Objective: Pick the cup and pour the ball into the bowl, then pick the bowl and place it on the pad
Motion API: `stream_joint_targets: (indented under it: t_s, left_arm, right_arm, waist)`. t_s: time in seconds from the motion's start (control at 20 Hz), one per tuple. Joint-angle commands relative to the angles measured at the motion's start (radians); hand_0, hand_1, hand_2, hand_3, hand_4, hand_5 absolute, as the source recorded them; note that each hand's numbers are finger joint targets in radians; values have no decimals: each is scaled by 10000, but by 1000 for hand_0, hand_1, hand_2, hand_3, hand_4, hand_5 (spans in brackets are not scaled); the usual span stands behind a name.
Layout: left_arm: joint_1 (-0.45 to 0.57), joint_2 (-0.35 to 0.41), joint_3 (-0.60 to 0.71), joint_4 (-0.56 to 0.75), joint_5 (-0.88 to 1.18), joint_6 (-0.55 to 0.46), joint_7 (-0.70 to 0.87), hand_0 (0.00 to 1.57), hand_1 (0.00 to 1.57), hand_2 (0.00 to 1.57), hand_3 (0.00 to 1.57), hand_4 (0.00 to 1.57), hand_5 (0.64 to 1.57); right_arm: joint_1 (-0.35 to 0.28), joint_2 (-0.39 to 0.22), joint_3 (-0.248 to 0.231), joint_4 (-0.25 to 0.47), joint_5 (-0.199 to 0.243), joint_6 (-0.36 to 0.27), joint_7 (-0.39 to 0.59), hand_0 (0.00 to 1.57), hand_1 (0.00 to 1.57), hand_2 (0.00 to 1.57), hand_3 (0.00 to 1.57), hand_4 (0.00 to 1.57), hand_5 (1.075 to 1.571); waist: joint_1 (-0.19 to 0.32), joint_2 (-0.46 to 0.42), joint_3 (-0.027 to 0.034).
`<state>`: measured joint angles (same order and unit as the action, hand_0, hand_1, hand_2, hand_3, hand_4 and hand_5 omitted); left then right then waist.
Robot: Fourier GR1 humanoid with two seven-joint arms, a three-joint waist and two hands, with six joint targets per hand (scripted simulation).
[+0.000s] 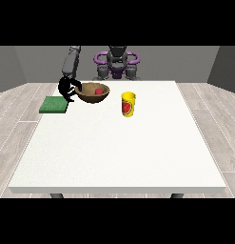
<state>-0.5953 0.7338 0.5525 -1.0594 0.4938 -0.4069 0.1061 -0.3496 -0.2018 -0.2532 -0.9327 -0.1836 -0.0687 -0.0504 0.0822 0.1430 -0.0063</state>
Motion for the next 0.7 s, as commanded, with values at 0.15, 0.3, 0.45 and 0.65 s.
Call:
stream_joint_targets:
  t_s: [0.15,0.3,0.45,0.65]
  left_arm:
    - [149,614,388,847,46,-219,-377,0,0,0,0,710,1567]
    - [736,385,338,919,-24,-529,-837,0,0,0,0,700,1566]
    - [376,700,463,871,60,-700,-1177,0,0,0,0,698,1565]
    - [690,352,240,546,-349,-246,-1789,0,0,0,0,720,1559]
  right_arm:
    - [-964,-1783,-12,-142,158,610,1819,1571,1571,1571,1571,989,1553]
    - [-752,-2187,12,-125,487,497,1892,1571,1571,1571,1571,992,1568]
    - [-1499,-3455,-661,348,182,1256,1545,1571,1571,1571,1571,996,1571]
    - [-1547,-3286,-844,1156,62,1538,689,1571,1571,1571,1431,996,1570]
  waist:
    - [-591,13,60]
    - [-536,-217,59]
    - [-448,778,63]
    - [-360,1052,66]
